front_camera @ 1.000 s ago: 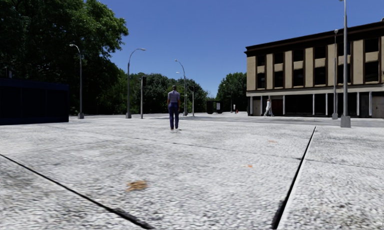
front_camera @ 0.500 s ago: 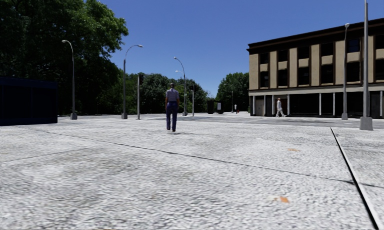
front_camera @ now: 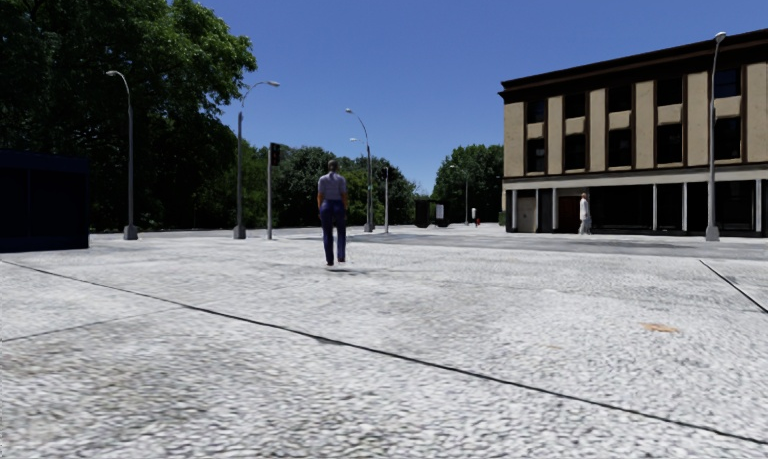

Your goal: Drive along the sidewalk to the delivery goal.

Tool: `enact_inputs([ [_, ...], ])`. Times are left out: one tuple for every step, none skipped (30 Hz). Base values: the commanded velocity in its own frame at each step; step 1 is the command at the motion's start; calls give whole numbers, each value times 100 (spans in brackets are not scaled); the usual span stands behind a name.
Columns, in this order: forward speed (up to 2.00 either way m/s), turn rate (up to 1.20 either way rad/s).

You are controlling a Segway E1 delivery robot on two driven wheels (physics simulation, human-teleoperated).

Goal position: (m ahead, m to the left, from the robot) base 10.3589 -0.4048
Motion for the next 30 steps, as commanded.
enact_inputs([
  [200, 0],
  [200, 0],
  [200, 0],
  [200, 0],
  [200, 0],
  [200, 0],
  [200, 0],
  [200, 0],
  [200, 0],
  [200, 0],
  [200, 0],
  [200, 0],
  [200, 0],
  [200, 0],
  [200, 0],
  [200, 0],
  [200, 0],
  [200, 0],
  [200, 0],
  [200, 0],
  [200, 0],
  [200, 0],
  [200, 0],
  [200, 0],
  [200, 0],
  [200, 0],
  [200, 0],
  [200, 0],
  [200, 0],
  [200, 0],
])
